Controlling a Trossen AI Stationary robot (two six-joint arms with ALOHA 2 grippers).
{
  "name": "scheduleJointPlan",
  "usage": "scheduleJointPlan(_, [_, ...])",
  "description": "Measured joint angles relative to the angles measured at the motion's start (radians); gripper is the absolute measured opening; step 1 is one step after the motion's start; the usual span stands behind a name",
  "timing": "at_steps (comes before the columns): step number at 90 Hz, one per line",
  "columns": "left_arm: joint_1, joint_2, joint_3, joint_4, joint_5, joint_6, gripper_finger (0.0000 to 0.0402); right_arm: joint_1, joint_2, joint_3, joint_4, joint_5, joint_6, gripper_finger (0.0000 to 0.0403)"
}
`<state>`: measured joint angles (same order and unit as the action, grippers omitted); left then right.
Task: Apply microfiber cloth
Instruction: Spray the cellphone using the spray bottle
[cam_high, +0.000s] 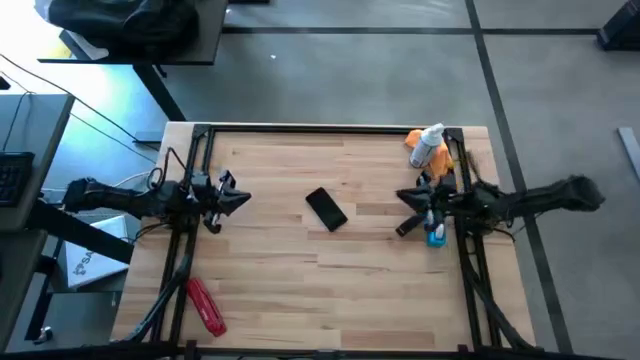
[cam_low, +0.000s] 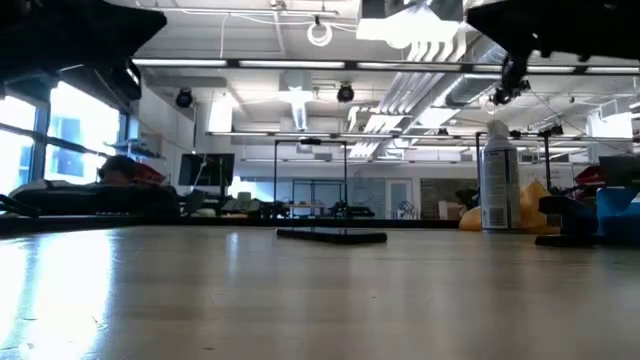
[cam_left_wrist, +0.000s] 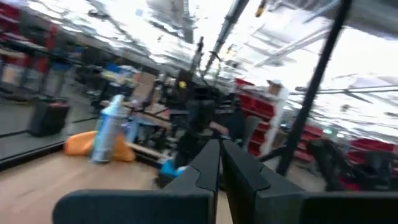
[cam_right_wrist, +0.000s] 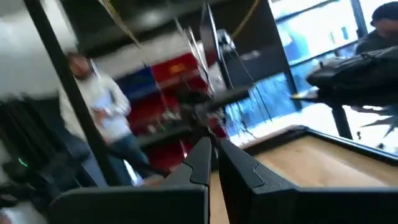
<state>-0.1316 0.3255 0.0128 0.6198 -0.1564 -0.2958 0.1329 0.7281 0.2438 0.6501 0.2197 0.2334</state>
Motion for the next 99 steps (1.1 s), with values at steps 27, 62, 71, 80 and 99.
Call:
scheduleJointPlan(27, [-0.152,0.071,0.000,0.091,-0.005,0.001,0.0000,0.072,0.350,0.366,-0.234,-0.010,-0.155,0.0000])
scheduleJointPlan(62, [-0.285,0.185,0.000,0.097,-0.215,0.010,0.0000,0.075,0.740,0.582,-0.400,0.017,-0.058,0.0000])
scheduleJointPlan(71, [-0.296,0.224,0.000,0.125,-0.235,0.008,0.0000,0.070,0.825,0.612,-0.399,0.054,-0.057,0.0000])
scheduleJointPlan(80, [-0.298,0.260,0.000,0.143,-0.240,-0.017,0.0000,0.070,0.903,0.630,-0.399,0.149,-0.054,0.0000])
scheduleJointPlan(99, [-0.298,0.332,0.000,0.142,-0.273,-0.055,0.0000,0.062,1.044,0.672,-0.383,0.282,-0.025,0.0000])
